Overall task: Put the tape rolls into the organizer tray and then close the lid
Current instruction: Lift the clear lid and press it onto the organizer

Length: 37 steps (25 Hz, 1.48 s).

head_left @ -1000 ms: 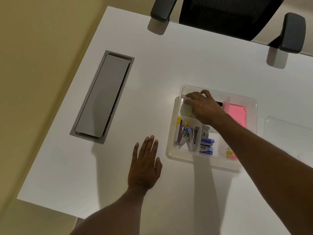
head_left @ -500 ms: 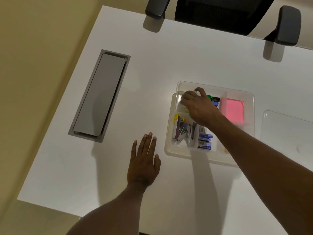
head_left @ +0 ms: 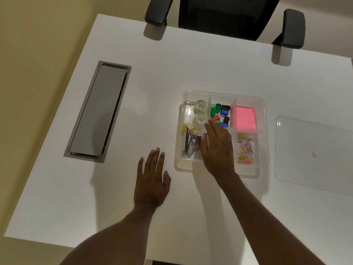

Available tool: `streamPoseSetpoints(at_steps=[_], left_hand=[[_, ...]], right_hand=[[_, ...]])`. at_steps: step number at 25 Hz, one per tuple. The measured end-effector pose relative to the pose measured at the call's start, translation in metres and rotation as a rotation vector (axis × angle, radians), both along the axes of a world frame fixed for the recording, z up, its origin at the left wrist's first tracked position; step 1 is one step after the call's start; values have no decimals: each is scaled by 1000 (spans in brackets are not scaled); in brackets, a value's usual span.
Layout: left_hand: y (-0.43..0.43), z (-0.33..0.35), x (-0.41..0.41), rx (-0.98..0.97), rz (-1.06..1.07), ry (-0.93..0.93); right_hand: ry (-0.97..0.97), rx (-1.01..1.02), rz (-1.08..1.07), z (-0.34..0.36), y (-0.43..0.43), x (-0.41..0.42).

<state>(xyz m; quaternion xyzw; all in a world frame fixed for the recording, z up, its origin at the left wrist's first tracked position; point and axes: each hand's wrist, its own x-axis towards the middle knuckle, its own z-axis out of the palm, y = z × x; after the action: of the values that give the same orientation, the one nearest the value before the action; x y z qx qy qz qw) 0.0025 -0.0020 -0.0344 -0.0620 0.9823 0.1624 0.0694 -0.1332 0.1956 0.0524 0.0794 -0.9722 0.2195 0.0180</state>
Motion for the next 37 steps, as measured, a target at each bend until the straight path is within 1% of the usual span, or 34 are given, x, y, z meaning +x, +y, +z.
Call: streamPoseSetpoints(at_steps=[2,5,8,11,21,25,27,30,35,37], left_hand=[[0,2,0,-4,3,0],[1,3,0,-4,0,15],[1,4,0,-10,2,21],[1,4,1,-3,-2,37],[1,0,1,-15,-15,58],[1,2,1,-7,-8,21],[2,6,2,9,-18,16],[0,13,0,23,-27,-10],[5,36,0,47,-37,-77],[9,47,-3,71,-31,-122]], right_hand=[[-68,33,-9,-7,4,18],[-143,209,20,-19,8,28],[-143,300,20,-24,2,26],[-122,339,-8,-28,-5,28],[-82,336,-1,-34,0,30],[-88,296,40,-29,1,31],[-100,227,36,-20,2,36],[-69,173,27,-3,11,57],[-20,242,-9,17,51,106],[28,251,-11,20,67,122]])
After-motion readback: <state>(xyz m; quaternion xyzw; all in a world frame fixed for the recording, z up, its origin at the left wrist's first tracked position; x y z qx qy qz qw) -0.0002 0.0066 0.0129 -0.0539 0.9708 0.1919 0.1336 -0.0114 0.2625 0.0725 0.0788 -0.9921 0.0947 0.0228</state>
